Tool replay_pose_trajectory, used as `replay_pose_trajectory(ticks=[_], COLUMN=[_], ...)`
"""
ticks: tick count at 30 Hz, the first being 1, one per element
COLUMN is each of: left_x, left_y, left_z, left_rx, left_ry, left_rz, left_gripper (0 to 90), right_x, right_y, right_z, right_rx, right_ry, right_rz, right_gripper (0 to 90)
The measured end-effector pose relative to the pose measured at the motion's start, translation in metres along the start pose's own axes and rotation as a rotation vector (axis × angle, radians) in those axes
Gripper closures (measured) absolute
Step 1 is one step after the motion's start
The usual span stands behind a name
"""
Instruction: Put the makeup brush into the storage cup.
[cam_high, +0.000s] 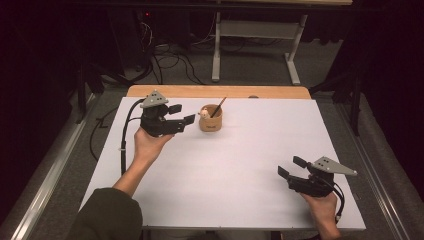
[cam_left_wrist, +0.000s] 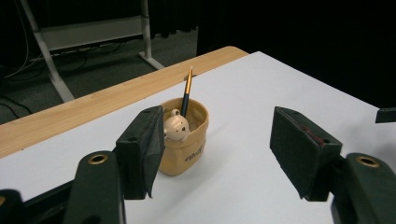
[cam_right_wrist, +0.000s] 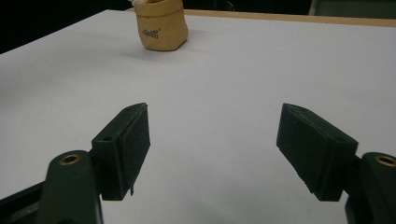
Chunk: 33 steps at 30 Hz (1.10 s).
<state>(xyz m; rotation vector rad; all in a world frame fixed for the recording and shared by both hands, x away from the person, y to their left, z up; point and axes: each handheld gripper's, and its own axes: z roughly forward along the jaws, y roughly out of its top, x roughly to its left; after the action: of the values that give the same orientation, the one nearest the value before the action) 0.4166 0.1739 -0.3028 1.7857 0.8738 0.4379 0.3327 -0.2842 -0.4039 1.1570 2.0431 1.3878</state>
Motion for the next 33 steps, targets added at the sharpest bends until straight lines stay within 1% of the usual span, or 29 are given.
replay_pose_trajectory(ticks=[4, 11, 17, 22, 33], left_x=[0.002, 0.002, 0.003, 0.002, 0.003], left_y=[-0.002, -0.004, -0.005, -0.005, -0.010], left_z=[-0.004, -0.011, -0.016, -0.019, -0.026], left_rx=[-0.003, -0.021, -0.023, -0.035, -0.041], left_ry=[0.003, 0.002, 0.006, 0.006, 0.009], left_rz=[0.001, -0.013, -0.010, -0.015, -0.021], left_gripper=[35.7, 35.3, 34.4, 34.3, 33.9], right_x=[-0.001, 0.000, 0.000, 0.000, 0.000], right_y=[0.000, 0.000, 0.000, 0.000, 0.000], right_z=[0.000, 0.000, 0.000, 0.000, 0.000], right_rx=[0.001, -0.001, -0.004, -0.002, -0.004], right_ry=[0.000, 0.000, 0.000, -0.001, 0.000], right_rz=[-0.001, 0.000, 0.004, -0.001, 0.001], right_gripper=[27.5, 27.5, 27.5, 27.5, 27.5])
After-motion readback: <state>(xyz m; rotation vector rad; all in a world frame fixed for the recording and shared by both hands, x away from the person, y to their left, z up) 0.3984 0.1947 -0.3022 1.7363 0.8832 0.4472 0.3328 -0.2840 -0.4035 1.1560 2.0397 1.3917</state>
